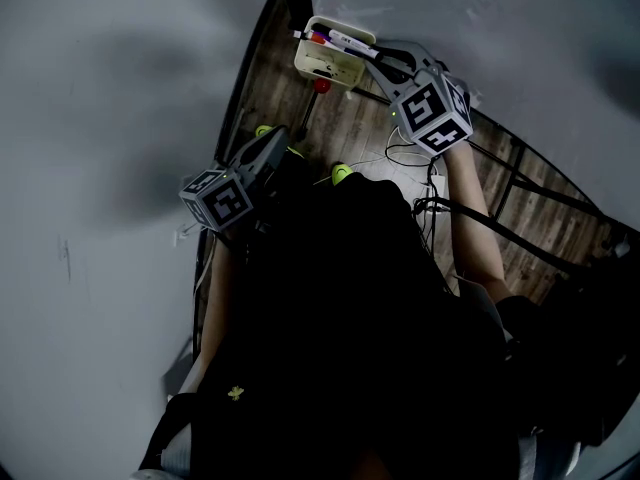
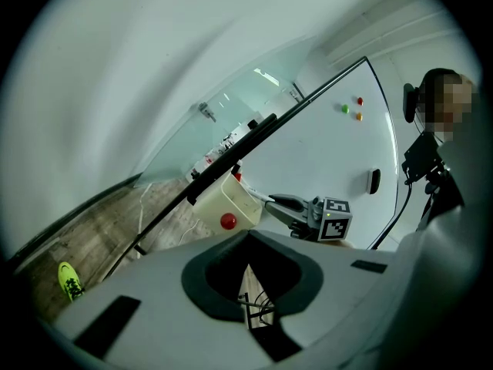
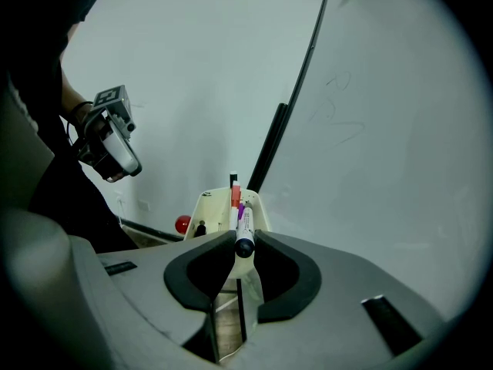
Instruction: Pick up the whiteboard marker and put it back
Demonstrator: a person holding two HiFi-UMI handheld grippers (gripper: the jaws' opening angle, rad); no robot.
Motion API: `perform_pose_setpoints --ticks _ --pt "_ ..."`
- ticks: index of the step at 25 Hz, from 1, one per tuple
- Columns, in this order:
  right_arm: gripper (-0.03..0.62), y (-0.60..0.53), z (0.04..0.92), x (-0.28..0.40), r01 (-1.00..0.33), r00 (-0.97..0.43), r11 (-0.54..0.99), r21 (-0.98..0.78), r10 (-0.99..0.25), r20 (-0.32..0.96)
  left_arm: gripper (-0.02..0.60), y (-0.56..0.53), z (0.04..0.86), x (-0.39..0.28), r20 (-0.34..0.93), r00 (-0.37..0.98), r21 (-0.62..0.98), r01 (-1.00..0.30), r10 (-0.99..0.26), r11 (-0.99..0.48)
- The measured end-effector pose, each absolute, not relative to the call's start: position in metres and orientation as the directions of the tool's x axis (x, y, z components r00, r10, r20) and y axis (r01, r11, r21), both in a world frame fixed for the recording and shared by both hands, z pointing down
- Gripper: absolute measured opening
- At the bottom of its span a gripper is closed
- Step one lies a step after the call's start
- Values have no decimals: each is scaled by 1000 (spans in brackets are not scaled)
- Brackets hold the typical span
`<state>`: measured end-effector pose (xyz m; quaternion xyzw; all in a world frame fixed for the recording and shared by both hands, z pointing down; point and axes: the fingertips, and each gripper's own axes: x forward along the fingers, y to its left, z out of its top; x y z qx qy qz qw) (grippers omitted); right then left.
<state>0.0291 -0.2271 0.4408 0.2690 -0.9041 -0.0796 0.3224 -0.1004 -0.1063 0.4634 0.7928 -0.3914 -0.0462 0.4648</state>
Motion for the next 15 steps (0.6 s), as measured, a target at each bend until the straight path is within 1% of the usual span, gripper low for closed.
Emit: perform_pose_setpoints --ticks 11,15 --pt "93 -232 438 33 -480 -641 821 310 -569 515 32 -108 464 -101 287 690 775 -575 -665 -262" --pt "127 -233 437 31 -487 -651 823 294 -566 506 32 -110 465 -99 285 693 772 -575 -662 -270"
